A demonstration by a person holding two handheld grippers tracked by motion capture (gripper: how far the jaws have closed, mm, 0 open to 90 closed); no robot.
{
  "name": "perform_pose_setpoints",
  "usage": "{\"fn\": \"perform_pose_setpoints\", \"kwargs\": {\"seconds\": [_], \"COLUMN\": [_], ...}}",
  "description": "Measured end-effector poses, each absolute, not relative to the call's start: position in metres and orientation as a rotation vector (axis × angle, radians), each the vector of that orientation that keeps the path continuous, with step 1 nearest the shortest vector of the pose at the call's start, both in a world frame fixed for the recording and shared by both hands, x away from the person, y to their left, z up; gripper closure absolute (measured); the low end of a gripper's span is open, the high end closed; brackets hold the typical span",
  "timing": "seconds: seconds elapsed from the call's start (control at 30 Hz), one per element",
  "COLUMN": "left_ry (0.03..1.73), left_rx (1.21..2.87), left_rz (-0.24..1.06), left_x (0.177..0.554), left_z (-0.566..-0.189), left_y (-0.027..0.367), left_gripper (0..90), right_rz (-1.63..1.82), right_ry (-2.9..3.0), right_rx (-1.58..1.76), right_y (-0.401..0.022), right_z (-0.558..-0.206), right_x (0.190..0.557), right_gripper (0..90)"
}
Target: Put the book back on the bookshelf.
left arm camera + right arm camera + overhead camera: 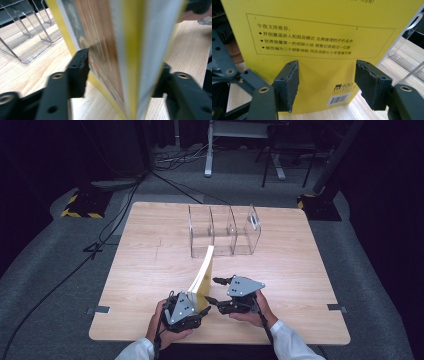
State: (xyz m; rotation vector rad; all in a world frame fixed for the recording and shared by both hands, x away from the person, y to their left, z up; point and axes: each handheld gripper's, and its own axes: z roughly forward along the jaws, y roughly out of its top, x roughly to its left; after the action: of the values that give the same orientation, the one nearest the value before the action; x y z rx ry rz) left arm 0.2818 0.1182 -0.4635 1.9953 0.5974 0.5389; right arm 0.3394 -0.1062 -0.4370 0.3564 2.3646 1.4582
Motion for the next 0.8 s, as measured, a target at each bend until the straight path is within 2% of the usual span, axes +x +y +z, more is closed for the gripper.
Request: {"fn": "perform_pose_setpoints", "kwargs": {"seconds": [0.13, 0.2, 0.53, 0.67, 0.8], "left_ry": [0.623, 0.63, 0.509, 0.457, 0.422], "left_rx": [1.979, 1.981, 1.988, 1.976, 1.983], "left_rz": [0.578, 0.556, 0.419, 0.317, 0.291], "left_x": [0.283, 0.287, 0.296, 0.296, 0.296], "left_z": [-0.462, -0.461, -0.462, -0.462, -0.462], "left_y": [0.125, 0.132, 0.146, 0.154, 0.155], "left_gripper": [68.4, 74.2, 75.3, 75.3, 75.2], "right_rz": [1.466, 1.47, 1.483, 1.5, 1.573], "right_ry": [2.354, 2.347, 2.306, 2.316, 2.341], "right_rx": [0.377, 0.39, 0.47, 0.481, 0.424], "right_y": [-0.113, -0.12, -0.159, -0.166, -0.167], "right_z": [-0.435, -0.435, -0.442, -0.448, -0.449], "right_x": [0.342, 0.343, 0.358, 0.365, 0.369], "right_gripper": [36.2, 35.9, 34.5, 32.4, 31.5]}}
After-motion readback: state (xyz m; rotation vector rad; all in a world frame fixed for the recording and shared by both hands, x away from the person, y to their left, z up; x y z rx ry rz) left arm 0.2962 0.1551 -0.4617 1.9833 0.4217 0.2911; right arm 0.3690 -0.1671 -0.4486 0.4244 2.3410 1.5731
